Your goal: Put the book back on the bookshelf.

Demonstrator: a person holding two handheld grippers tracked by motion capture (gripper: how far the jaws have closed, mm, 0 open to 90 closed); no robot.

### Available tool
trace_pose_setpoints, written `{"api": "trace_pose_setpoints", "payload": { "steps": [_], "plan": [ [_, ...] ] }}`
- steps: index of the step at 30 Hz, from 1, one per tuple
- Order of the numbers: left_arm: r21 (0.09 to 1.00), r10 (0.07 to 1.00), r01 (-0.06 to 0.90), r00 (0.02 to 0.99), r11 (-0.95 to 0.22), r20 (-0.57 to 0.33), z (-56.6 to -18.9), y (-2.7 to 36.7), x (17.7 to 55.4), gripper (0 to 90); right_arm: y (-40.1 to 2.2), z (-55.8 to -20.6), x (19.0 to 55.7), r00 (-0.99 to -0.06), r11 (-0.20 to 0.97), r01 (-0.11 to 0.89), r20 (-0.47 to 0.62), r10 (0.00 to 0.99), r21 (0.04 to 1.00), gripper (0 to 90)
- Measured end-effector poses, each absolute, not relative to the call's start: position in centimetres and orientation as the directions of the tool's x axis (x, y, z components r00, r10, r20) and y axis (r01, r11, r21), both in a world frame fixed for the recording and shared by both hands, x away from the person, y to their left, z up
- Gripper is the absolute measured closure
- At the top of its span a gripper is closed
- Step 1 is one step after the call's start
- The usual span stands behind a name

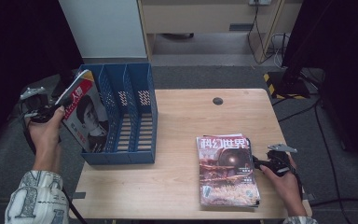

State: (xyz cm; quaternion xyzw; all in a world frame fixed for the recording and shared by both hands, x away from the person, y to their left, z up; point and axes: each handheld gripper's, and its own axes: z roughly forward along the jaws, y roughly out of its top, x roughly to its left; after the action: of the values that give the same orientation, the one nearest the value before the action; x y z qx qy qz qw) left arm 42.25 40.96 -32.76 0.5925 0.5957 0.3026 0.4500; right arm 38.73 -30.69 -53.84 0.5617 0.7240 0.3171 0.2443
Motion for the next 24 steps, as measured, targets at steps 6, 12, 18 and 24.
{"api": "trace_pose_setpoints", "payload": {
  "steps": [6, 12, 18, 24],
  "plan": [
    [0.907, 0.977, 0.403, 0.115, 0.119, -0.180, -32.26, 40.95, 42.08, 86.5, -30.69, -53.84, 38.73, -0.248, 0.166, 0.660, 0.004, 0.969, 0.733, 15.7],
    [0.921, 0.977, 0.375, 0.133, 0.107, -0.167, -32.04, 40.76, 42.03, 86.4, -30.69, -53.84, 38.73, -0.250, 0.168, 0.659, 0.003, 0.968, 0.734, 15.7],
    [0.933, 0.978, 0.343, 0.133, 0.108, -0.162, -31.80, 40.70, 41.85, 86.4, -30.70, -53.84, 38.73, -0.249, 0.167, 0.659, 0.003, 0.968, 0.733, 15.7],
    [0.939, 0.978, 0.325, 0.134, 0.109, -0.160, -31.85, 40.83, 42.00, 86.5, -30.70, -53.84, 38.73, -0.249, 0.167, 0.659, 0.003, 0.968, 0.733, 15.7]
  ]
}}
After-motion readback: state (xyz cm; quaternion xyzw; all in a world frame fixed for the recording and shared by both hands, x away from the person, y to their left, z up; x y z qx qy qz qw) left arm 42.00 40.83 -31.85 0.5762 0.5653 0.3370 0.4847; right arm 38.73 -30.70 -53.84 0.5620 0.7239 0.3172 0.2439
